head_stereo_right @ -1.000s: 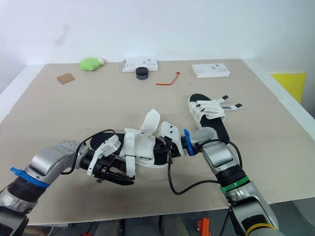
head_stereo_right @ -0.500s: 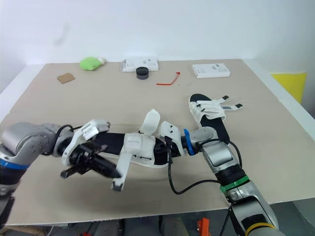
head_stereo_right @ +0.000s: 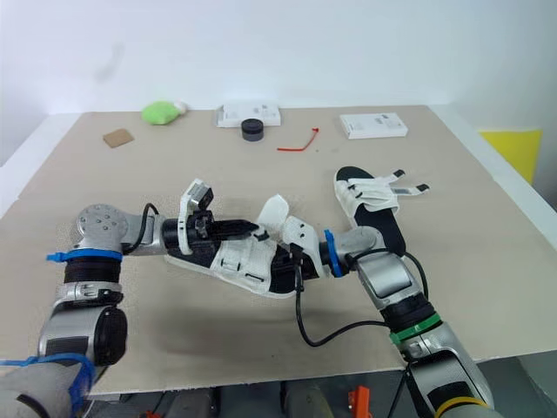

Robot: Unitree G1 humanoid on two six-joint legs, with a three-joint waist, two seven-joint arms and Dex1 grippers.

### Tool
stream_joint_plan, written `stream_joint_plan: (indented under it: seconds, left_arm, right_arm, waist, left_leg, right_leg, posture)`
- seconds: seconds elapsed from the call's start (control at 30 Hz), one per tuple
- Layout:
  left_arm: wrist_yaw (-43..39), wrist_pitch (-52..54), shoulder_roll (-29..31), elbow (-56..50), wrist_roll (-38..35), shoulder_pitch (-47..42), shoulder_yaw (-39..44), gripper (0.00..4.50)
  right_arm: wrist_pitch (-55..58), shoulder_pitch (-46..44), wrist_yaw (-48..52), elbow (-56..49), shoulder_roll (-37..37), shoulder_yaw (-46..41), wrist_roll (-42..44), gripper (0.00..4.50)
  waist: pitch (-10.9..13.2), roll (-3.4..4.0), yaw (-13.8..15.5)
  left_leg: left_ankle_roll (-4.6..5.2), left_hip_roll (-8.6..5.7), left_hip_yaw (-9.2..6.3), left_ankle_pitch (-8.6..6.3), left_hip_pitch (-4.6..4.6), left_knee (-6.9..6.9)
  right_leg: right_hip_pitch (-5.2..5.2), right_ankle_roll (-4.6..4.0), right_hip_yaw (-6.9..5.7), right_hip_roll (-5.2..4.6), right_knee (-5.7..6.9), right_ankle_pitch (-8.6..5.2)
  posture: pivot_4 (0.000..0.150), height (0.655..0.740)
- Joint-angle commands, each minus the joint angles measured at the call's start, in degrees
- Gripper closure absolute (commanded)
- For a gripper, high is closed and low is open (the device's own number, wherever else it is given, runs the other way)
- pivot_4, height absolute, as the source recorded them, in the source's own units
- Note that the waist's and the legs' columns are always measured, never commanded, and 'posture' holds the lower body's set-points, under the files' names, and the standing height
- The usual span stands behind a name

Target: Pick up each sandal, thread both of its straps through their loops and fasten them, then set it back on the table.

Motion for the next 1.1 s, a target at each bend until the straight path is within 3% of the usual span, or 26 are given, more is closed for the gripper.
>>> stream_joint_plan:
  seconds: [0.03, 0.33, 0.5, 0.77, 0.87, 1.1]
  left_arm:
    - [6.42, 0.83, -0.89, -0.32, -1.19, 0.66, 4.38, 4.42]
    - [12.8, 0.87, -0.75, -1.11, -11.23, 4.73, -3.48, 4.42]
    - [17.66, 0.87, -2.33, 2.92, -8.53, 2.98, -0.18, 4.42]
    - [18.94, 0.2, -3.98, 2.11, -7.59, 2.38, 2.56, 4.42]
    - [18.16, 0.73, -4.5, 0.74, -8.35, 2.65, 2.49, 3.67]
    - [17.57, -0.74, -4.38, -0.59, -8.26, 2.3, 3.75, 0.4]
  right_arm:
    - [1.6, 1.9, 0.53, 0.63, -0.82, 2.48, -1.05, 4.5]
    - [1.78, 1.66, 0.51, 0.68, -0.63, 2.47, -0.85, 4.5]
    - [2.12, 2.13, 0.23, 0.18, -0.79, 2.23, -0.71, 4.5]
    - [2.38, 2.53, 0.1, -0.24, -1.3, 1.87, -0.56, 4.5]
    - [2.44, 2.35, 0.16, -0.16, -1.25, 1.94, -0.56, 4.5]
    - [2.23, 1.9, 0.44, 0.42, -0.95, 2.18, -0.68, 4.5]
  waist:
    - [0.0, 0.0, 0.0]
    - [-0.01, -0.01, -0.01]
    - [-0.06, -0.02, -0.01]
    - [-0.09, -0.01, -0.03]
    - [-0.08, -0.01, -0.03]
    - [-0.08, -0.02, -0.06]
  left_leg:
    - [-0.02, 0.0, 0.0, 0.01, 0.0, 0.0]
    - [-0.22, -0.01, 0.01, -0.02, 0.25, -0.03]
    - [-0.37, -0.02, 0.01, -0.1, 0.49, -0.03]
    - [-0.42, -0.04, 0.0, -0.13, 0.57, -0.03]
    - [-0.5, -0.05, 0.0, -0.12, 0.56, -0.03]
    - [-0.83, -0.05, -0.02, -0.12, 0.56, -0.04]
  right_leg:
    - [0.0, 0.01, 0.0, 0.0, 0.0, 0.01]
    - [0.23, 0.0, 0.05, -0.01, -0.01, 0.0]
    - [0.56, 0.01, 0.06, -0.01, -0.15, -0.03]
    - [0.65, -0.07, 0.06, -0.02, -0.19, -0.11]
    - [0.66, -0.07, 0.07, -0.03, -0.19, -0.11]
    - [0.65, -0.15, 0.08, -0.03, -0.21, -0.2]
  posture:
    - [0.15, 0.74]
    - [0.15, 0.74]
    - [0.15, 0.74]
    - [0.15, 0.74]
    - [0.15, 0.74]
    - [0.15, 0.74]
